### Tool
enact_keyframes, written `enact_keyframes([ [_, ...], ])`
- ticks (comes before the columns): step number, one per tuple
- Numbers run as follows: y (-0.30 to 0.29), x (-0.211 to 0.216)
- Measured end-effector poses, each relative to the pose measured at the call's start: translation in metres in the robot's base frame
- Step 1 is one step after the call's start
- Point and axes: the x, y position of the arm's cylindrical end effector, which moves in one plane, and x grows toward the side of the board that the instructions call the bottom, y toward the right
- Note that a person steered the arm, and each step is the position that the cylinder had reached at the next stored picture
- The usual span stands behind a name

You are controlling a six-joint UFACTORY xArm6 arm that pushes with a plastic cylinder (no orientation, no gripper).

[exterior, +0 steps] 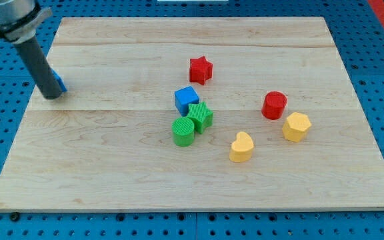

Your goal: Move the blue triangle slightly towards top

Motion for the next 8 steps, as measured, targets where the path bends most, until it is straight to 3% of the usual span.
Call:
enact_keyframes([
  [2, -0.053, 0.020],
  [3, -0.056, -0.009],
  [4, -0.052, -0.009],
  [5, -0.011, -0.037],
  [6, -0.007, -0.059],
  [8, -0.025, -0.038],
])
